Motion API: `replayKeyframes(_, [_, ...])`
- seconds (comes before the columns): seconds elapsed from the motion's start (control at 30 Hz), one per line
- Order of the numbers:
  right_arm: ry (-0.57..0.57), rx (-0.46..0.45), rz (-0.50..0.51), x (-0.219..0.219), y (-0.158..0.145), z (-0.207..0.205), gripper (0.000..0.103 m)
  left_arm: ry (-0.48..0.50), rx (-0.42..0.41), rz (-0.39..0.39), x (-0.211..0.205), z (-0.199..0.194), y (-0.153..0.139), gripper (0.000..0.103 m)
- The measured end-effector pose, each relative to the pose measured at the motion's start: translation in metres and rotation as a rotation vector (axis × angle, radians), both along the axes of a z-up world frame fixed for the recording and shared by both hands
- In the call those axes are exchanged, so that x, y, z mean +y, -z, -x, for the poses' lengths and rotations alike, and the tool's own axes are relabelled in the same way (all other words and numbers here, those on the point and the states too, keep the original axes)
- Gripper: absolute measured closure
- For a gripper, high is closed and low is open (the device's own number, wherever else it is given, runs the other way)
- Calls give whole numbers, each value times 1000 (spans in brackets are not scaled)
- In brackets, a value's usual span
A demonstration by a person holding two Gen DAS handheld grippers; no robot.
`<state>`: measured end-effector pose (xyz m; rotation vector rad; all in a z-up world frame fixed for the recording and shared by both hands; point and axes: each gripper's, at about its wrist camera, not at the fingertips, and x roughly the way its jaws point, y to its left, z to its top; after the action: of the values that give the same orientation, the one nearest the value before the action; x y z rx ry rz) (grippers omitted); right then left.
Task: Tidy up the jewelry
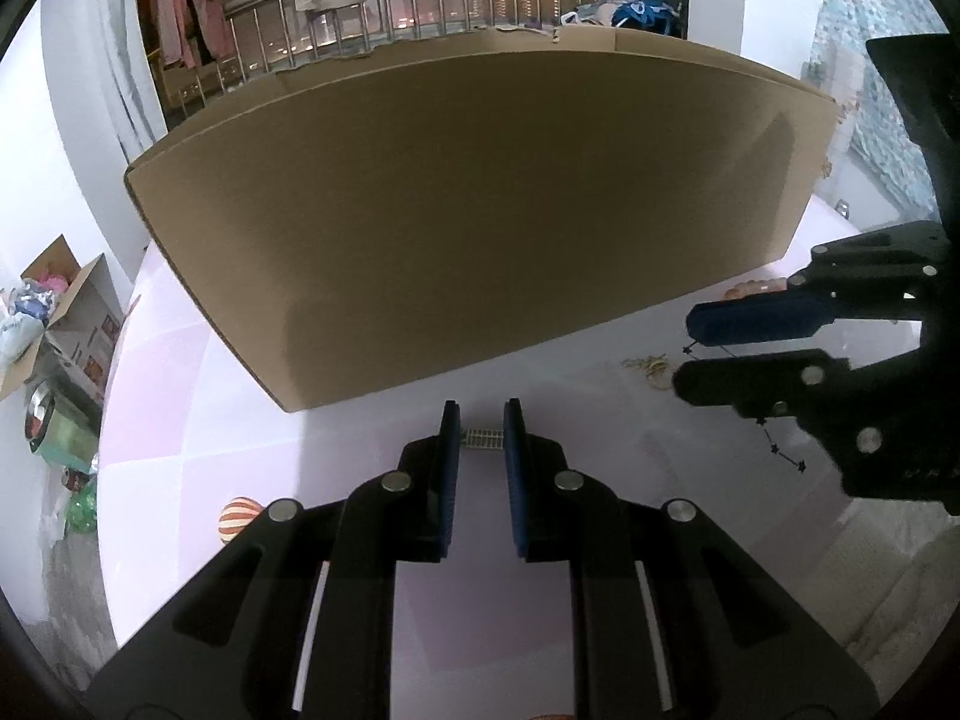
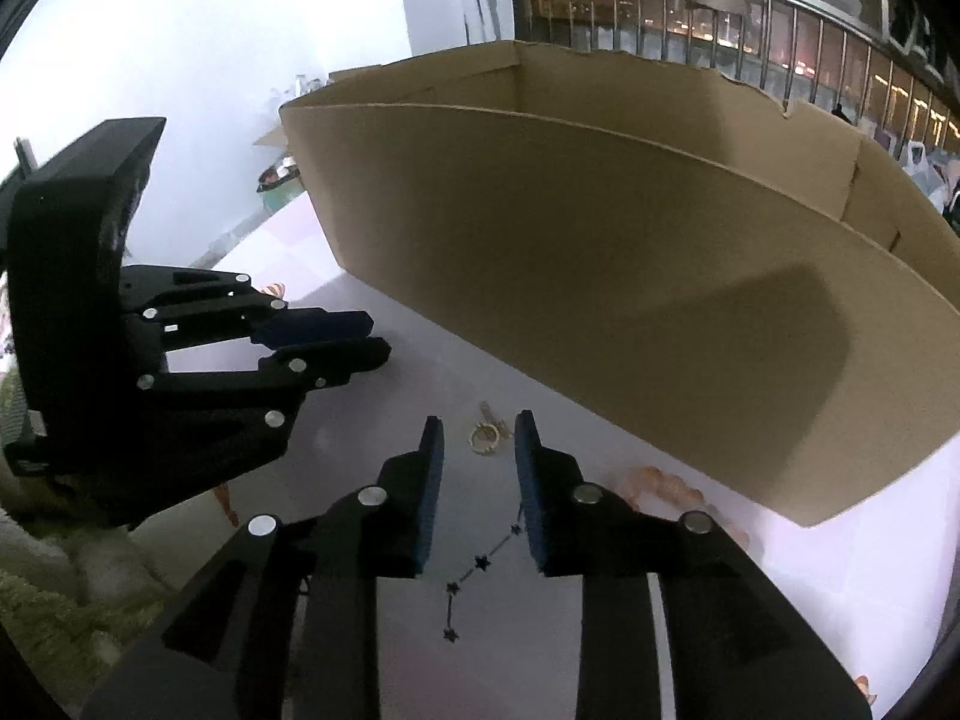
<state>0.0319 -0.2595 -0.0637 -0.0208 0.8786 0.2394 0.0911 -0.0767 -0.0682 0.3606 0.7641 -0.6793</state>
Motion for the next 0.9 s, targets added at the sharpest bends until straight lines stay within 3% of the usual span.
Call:
replayKeyframes(0.5, [49,32,34,11,10,-10,80,-1,3,25,1,-6,1,89])
replayKeyframes(0.83, [21,22,92,19,10,-10,93,0,3,26,1,-6,1,89])
replayKeyframes(0.9, [24,17,87,18,9,-9,99,0,4,27,1,-6,1,89])
